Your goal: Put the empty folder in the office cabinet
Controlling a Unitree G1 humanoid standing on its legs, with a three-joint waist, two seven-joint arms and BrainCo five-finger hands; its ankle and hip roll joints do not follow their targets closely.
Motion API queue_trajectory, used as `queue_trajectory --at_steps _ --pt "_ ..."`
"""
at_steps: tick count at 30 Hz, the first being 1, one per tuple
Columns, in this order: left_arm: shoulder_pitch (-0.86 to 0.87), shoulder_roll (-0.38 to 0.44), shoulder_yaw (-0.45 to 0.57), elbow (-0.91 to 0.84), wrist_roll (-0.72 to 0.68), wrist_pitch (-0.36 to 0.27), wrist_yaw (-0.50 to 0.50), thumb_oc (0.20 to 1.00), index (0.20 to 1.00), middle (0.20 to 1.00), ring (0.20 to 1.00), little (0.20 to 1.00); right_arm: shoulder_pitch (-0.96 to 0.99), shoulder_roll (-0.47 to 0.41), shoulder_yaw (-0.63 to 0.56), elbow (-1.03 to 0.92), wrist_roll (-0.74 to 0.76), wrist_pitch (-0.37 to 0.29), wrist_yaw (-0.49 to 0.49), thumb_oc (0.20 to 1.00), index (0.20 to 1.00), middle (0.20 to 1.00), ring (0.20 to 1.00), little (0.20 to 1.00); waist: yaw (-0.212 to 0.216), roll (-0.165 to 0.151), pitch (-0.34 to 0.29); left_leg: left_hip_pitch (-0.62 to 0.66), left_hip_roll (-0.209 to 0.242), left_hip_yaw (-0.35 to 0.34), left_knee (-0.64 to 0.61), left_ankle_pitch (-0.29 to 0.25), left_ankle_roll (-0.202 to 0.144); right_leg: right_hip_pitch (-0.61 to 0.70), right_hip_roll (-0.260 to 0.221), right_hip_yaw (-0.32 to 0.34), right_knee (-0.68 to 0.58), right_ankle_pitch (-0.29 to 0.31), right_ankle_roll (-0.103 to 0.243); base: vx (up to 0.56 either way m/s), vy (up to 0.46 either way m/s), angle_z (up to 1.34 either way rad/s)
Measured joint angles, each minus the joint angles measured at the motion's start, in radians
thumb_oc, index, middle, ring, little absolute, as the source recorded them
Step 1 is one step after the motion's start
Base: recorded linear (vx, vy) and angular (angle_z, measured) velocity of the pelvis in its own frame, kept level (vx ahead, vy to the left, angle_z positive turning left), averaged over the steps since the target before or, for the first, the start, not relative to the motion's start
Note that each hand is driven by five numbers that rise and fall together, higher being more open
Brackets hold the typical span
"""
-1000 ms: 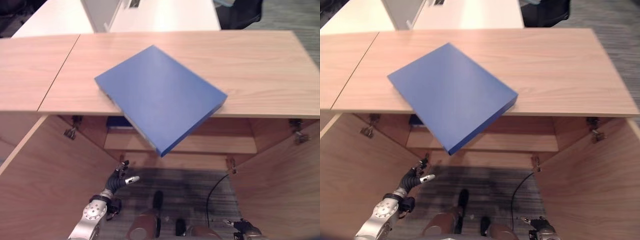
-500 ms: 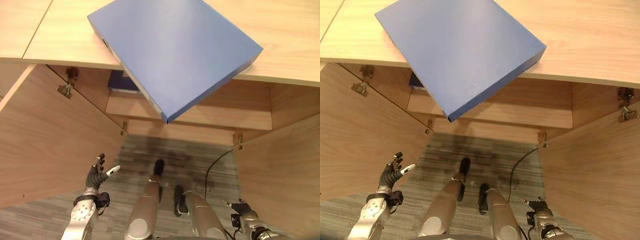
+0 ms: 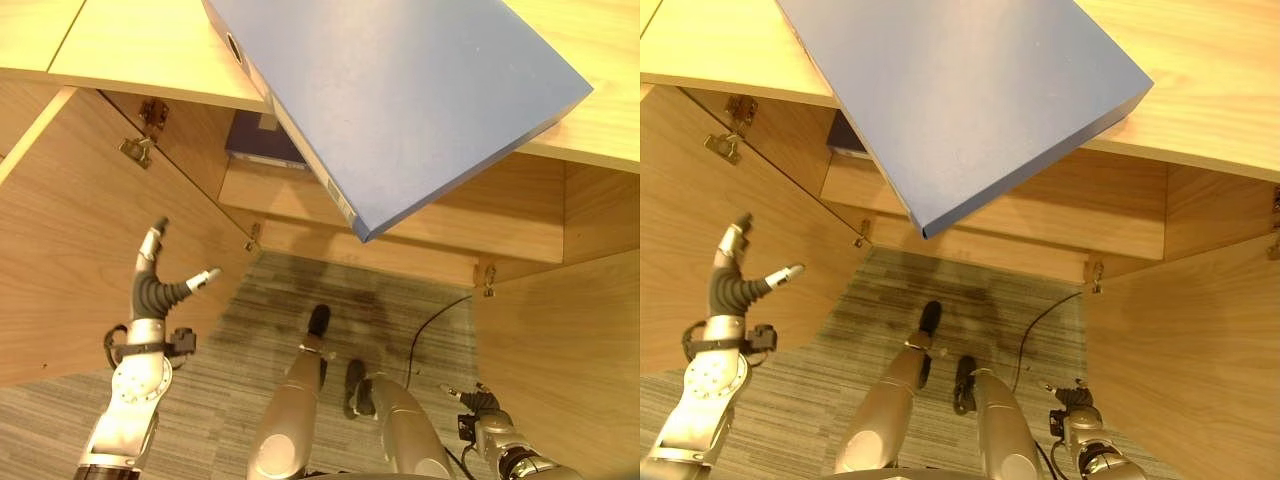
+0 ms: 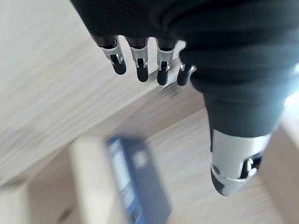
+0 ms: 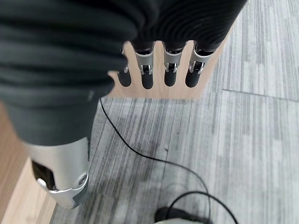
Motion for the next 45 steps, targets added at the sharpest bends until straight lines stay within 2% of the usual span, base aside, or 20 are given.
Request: queue_trajectory --at_steps 2,4,8,9,11,15,20,23,27,30,36,41,45 --pt "-0.011 0.038 0.0 -0.002 0.116 -0.004 0.094 1.0 1.0 1.0 1.0 1.0 0.0 0.008 0.023 0.006 0.0 -0.012 -0.015 1.0 1.0 1.0 1.0 1.0 0.0 -0.02 -0.003 0.001 0.001 -0.008 0.001 0.0 -0.002 0.005 0.001 -0.007 -0.004 -0.001 0.001 0.0 -0.025 0.07" --pt "-0.022 0.064 -0.004 -0.001 0.174 -0.003 0.135 1.0 1.0 1.0 1.0 1.0 -0.005 0.012 0.028 0.007 0.0 -0.019 -0.021 1.0 1.0 1.0 1.0 1.0 0.0 -0.027 -0.007 0.002 0.001 -0.01 0.0 -0.002 -0.006 0.007 0.002 -0.009 -0.006 -0.001 0.001 0.02 -0.023 0.07" --pt "-0.085 0.21 -0.036 -0.007 0.338 0.002 0.2 1.0 1.0 1.0 1.0 1.0 -0.032 0.017 0.062 0.008 0.0 -0.024 -0.034 1.0 1.0 1.0 1.0 1.0 0.002 -0.034 -0.011 0.005 0.001 -0.018 0.0 0.0 -0.009 0.013 0.002 -0.018 -0.01 -0.002 0.001 0.01 -0.01 0.05" --pt "-0.115 0.272 -0.051 -0.015 0.406 0.005 0.215 1.0 1.0 1.0 1.0 1.0 -0.045 0.017 0.068 0.008 0.0 -0.03 -0.037 1.0 1.0 1.0 1.0 1.0 0.001 -0.036 -0.012 0.005 0.001 -0.017 0.0 0.0 -0.009 0.014 0.002 -0.018 -0.011 -0.002 0.001 0.0 0.0 0.0" --pt "-0.151 0.316 -0.055 -0.041 0.491 0.008 0.24 1.0 1.0 1.0 1.0 1.0 -0.055 0.021 0.067 0.008 -0.003 -0.04 -0.039 1.0 1.0 1.0 1.0 1.0 -0.001 -0.039 -0.013 0.006 0.001 -0.014 0.0 0.0 -0.01 0.015 0.001 -0.017 -0.012 -0.001 0.003 0.01 -0.009 -0.02" --pt "-0.146 0.315 -0.055 -0.045 0.588 0.02 0.277 1.0 1.0 1.0 1.0 1.0 -0.049 0.044 0.067 0.008 -0.003 -0.039 -0.046 1.0 1.0 1.0 1.0 1.0 -0.006 -0.055 -0.023 0.006 0.001 -0.005 -0.003 0.0 -0.009 0.015 0.0 -0.008 -0.017 0.001 0.006 0.02 -0.017 -0.05" --pt "-0.122 0.298 -0.053 -0.044 0.635 0.035 0.319 1.0 1.0 1.0 1.0 1.0 -0.042 0.051 0.065 0.017 -0.004 -0.039 -0.047 1.0 1.0 1.0 1.0 1.0 -0.004 -0.076 -0.036 0.011 0.001 -0.012 -0.006 -0.001 -0.009 0.027 0.001 -0.015 -0.032 0.001 0.006 0.01 -0.011 0.04" --pt "-0.137 0.349 -0.056 -0.079 0.671 0.034 0.318 1.0 1.0 1.0 1.0 1.0 -0.039 0.052 0.065 0.017 -0.005 -0.041 -0.047 1.0 1.0 1.0 1.0 1.0 -0.004 -0.084 -0.042 0.031 0.001 -0.014 -0.017 -0.003 -0.011 0.045 0.001 -0.016 -0.045 0.001 0.006 0.01 -0.004 0.03" --pt "-0.183 0.431 -0.086 -0.114 0.709 0.026 0.312 1.0 1.0 1.0 1.0 1.0 -0.037 0.053 0.064 0.017 -0.005 -0.041 -0.046 1.0 1.0 1.0 1.0 1.0 -0.007 -0.084 -0.045 0.029 0.001 -0.013 -0.015 -0.003 -0.011 0.047 0.001 -0.015 -0.045 0.002 0.007 0.0 0.0 -0.01" --pt "-0.203 0.449 -0.087 -0.117 0.719 0.026 0.309 1.0 1.0 1.0 1.0 1.0 -0.036 0.057 0.065 0.017 -0.006 -0.041 -0.045 1.0 1.0 1.0 1.0 1.0 -0.029 -0.088 -0.052 0.029 0.002 -0.01 -0.015 -0.003 -0.011 0.047 0.001 -0.012 -0.048 0.003 0.01 0.0 0.0 -0.03" --pt "-0.206 0.45 -0.087 -0.145 0.739 0.025 0.306 1.0 1.0 1.0 1.0 1.0 -0.016 0.057 0.065 0.017 -0.012 -0.04 -0.045 1.0 1.0 1.0 1.0 1.0 -0.031 -0.09 -0.061 0.025 0.007 0.001 -0.015 -0.01 -0.014 0.039 0.003 0.001 -0.053 0.004 0.011 0.0 -0.004 -0.06" --pt "-0.212 0.452 -0.089 -0.195 0.739 0.01 0.284 1.0 1.0 1.0 1.0 1.0 0.002 0.057 0.065 0.018 -0.012 -0.039 -0.043 1.0 1.0 1.0 1.0 1.0 -0.04 -0.087 -0.104 0.022 0.01 0.004 -0.008 -0.019 -0.014 0.048 0.006 0.002 -0.068 0.005 0.012 0.0 0.0 0.0" --pt "-0.285 0.468 -0.131 -0.197 0.741 -0.007 0.264 1.0 1.0 1.0 1.0 1.0 -0.001 0.057 0.068 0.017 -0.014 -0.04 -0.035 1.0 1.0 1.0 1.0 1.0 -0.045 -0.083 -0.121 0.021 0.013 0.004 0.001 -0.026 -0.014 0.05 0.009 0.002 -0.071 0.005 0.012 0.0 0.0 0.0"
